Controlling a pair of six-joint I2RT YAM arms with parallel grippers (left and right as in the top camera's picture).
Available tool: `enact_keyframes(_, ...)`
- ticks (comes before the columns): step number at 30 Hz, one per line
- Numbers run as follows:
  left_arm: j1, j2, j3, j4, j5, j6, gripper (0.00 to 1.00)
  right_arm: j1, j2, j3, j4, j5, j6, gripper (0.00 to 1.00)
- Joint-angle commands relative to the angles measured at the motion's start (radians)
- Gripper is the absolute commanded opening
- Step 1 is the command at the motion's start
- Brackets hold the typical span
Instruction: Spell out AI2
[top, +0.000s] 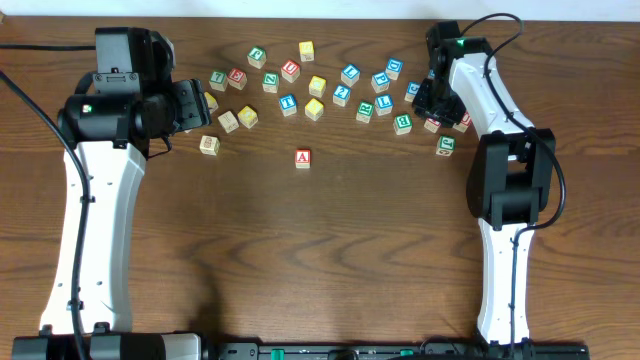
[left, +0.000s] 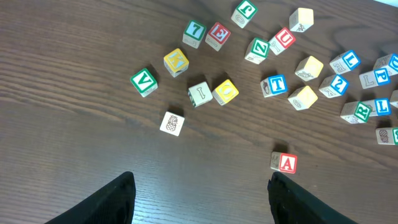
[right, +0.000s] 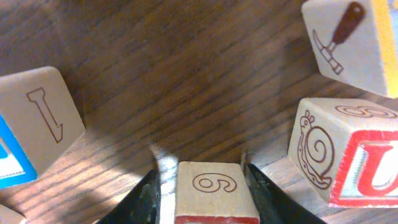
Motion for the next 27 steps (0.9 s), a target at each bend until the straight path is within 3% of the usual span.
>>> enact_keyframes(1, 0.002, 0.006, 0.009, 0.005, 0.006, 0.002, 0.68, -0.016, 0.011, -0.002, -0.002, 0.017, -0.047, 0.35)
enact_keyframes(10, 0.002, 0.006, 0.009, 0.005, 0.006, 0.002, 0.68, -0.016, 0.005, 0.000, -0.003, 0.016, -0.125, 0.20)
enact_keyframes(18, 0.002, 0.006, 0.009, 0.005, 0.006, 0.002, 0.68, -0.018, -0.064, 0.001, -0.016, -0.002, -0.163, 0.19)
enact_keyframes(27, 0.002, 0.006, 0.009, 0.023, 0.006, 0.002, 0.67, 0.035, -0.202, 0.001, -0.034, -0.179, -0.308, 0.17)
